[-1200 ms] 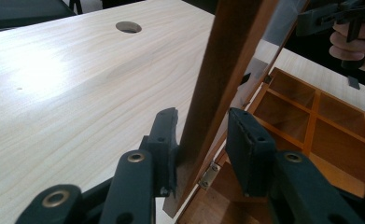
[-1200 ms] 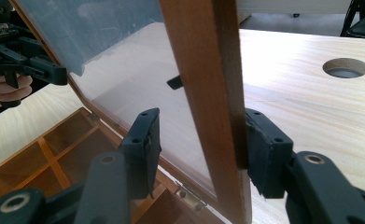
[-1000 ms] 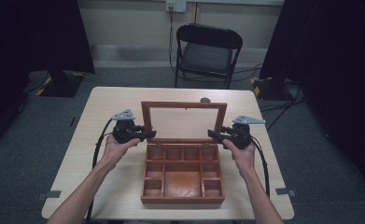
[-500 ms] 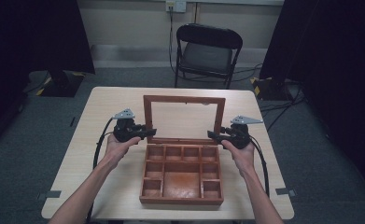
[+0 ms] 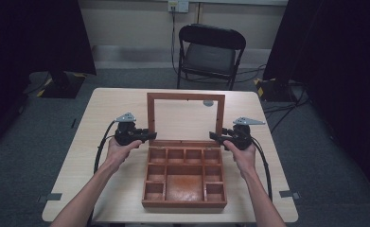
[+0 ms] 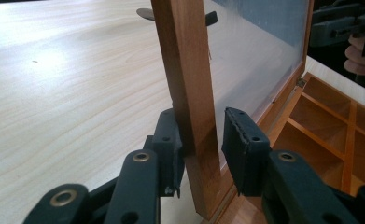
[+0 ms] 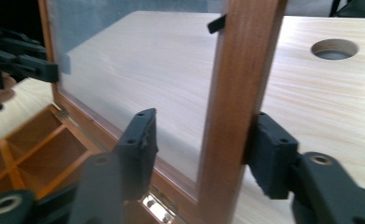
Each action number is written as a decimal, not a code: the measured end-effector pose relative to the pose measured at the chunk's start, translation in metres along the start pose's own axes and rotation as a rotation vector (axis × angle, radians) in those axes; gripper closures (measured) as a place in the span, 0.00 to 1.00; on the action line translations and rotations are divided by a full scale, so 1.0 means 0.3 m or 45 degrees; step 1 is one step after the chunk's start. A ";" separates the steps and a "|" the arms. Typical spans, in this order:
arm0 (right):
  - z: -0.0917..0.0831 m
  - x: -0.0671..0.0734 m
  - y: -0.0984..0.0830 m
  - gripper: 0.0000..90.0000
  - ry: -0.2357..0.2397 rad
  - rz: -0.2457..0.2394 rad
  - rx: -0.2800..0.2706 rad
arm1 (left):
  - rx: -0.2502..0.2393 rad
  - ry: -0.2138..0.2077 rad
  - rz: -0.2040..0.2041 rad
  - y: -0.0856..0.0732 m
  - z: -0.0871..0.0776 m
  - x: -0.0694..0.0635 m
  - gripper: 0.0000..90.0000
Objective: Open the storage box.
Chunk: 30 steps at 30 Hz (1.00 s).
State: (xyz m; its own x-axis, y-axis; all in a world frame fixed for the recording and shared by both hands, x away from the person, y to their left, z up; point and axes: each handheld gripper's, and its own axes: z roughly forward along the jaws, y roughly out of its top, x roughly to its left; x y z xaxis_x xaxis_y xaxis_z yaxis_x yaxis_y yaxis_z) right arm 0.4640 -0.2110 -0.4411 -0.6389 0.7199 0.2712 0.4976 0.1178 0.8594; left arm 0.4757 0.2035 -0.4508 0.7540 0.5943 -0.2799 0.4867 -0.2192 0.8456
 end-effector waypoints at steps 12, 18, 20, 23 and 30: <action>0.026 -0.016 -0.008 0.56 -0.044 0.014 0.014 | 0.022 -0.015 -0.045 -0.004 0.016 0.017 0.70; 0.041 -0.024 -0.015 0.54 -0.052 0.031 0.017 | 0.025 -0.021 -0.068 -0.008 0.024 0.029 0.68; 0.046 -0.026 -0.017 0.53 -0.051 0.033 0.016 | 0.029 -0.023 -0.069 -0.009 0.025 0.032 0.68; 0.051 -0.029 -0.018 0.52 -0.049 0.038 0.016 | 0.030 -0.024 -0.079 -0.010 0.028 0.034 0.67; 0.071 -0.035 -0.025 0.47 -0.061 0.055 0.042 | 0.037 0.000 -0.076 -0.016 0.039 0.043 0.63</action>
State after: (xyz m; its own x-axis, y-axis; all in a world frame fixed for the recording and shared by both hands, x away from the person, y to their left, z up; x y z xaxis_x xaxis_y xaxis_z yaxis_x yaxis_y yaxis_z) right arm 0.4794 -0.2049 -0.4595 -0.5880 0.7567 0.2858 0.5437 0.1082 0.8322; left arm 0.4882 0.2033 -0.4639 0.7232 0.6068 -0.3299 0.5437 -0.2056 0.8137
